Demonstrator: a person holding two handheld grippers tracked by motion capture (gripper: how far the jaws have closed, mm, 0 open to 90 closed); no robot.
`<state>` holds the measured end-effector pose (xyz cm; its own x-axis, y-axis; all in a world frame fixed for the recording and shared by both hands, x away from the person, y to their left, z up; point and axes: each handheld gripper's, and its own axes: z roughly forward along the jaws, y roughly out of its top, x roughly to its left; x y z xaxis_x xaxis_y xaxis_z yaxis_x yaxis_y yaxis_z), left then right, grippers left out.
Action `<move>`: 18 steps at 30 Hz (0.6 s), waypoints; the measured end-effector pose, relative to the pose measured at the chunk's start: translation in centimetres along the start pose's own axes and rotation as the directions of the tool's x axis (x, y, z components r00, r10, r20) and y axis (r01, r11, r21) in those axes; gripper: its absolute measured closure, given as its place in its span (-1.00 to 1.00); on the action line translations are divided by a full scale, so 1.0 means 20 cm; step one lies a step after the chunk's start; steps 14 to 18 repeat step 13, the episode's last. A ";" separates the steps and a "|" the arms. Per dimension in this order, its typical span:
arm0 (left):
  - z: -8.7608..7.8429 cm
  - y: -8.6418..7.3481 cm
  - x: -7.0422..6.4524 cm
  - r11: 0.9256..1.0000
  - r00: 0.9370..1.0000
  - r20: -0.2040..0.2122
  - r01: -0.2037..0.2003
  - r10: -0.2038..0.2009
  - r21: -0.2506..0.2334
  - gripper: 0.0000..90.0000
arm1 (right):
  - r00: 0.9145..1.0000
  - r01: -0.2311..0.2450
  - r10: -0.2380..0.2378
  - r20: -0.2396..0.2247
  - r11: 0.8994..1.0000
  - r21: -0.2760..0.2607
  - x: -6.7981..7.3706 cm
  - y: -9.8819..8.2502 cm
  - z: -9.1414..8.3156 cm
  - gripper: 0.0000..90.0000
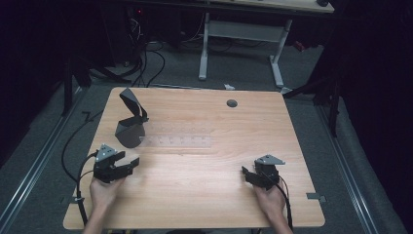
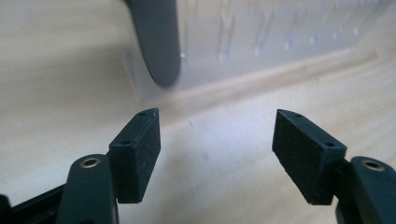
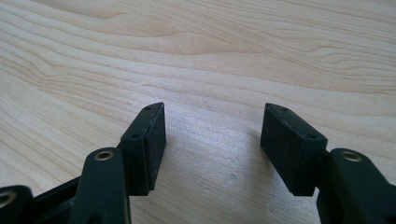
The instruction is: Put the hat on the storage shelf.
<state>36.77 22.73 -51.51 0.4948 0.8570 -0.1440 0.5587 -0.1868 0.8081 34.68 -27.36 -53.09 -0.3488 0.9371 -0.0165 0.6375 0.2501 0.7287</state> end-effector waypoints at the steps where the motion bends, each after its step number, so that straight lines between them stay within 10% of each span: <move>1: 0.01 -0.02 -0.01 1.000 1.000 0.002 -0.005 0.005 0.014 -0.26 | 1.000 0.000 0.000 0.000 1.000 0.000 0.00 0.00 0.00 -0.10; 6: 0.09 -0.08 -0.09 0.988 0.991 -0.076 -0.103 0.112 0.115 -0.26 | 1.000 0.000 0.000 0.000 1.000 0.000 0.00 0.00 0.00 -0.10; 18: 0.10 -0.08 -0.09 0.989 0.992 -0.082 -0.091 0.101 0.117 -0.30 | 1.000 0.001 -0.001 -0.001 1.000 0.000 0.00 0.00 0.00 -0.11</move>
